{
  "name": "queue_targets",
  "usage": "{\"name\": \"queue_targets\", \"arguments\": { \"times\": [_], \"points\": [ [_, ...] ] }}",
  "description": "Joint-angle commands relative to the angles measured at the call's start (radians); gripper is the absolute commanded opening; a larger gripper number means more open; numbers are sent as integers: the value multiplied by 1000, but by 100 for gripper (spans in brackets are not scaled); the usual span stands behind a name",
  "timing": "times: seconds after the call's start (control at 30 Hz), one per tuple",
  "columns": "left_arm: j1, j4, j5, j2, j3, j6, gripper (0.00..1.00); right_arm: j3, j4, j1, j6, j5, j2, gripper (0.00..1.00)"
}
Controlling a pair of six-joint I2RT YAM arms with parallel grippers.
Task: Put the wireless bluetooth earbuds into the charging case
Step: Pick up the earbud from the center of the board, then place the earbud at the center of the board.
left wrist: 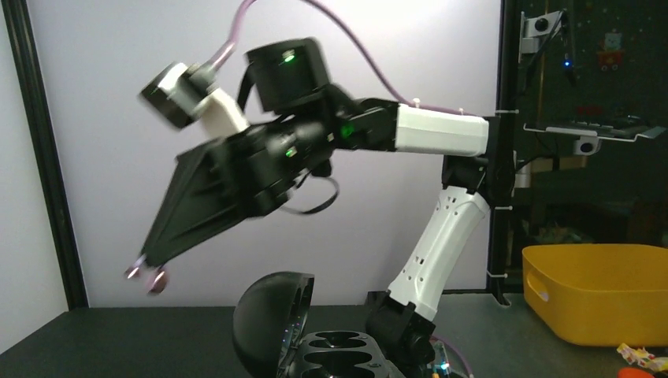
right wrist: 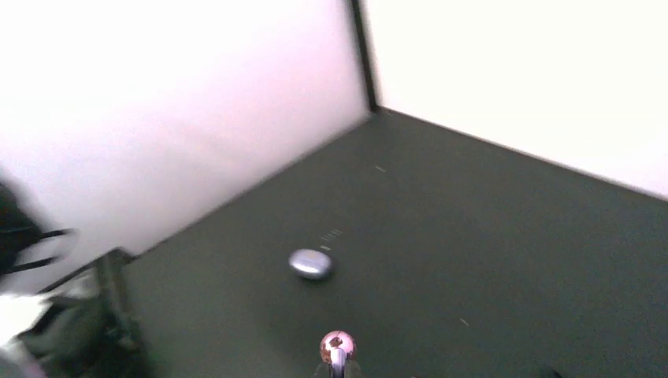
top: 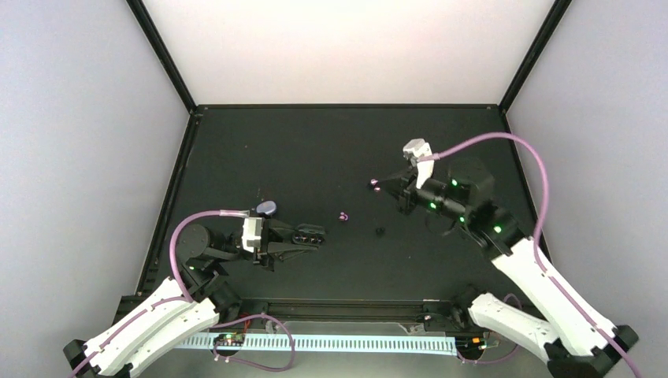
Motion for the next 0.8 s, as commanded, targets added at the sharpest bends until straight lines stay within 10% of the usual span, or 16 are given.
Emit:
{"name": "queue_targets", "arguments": {
  "times": [0.0,0.77],
  "points": [
    [-1,62,29,-4,-5,13,2,55,-90,103,-109,-178,-84,1],
    [-2,-78,24,-16,42,138,1,280,-201,403,-252,-121,-25,1]
  ]
}}
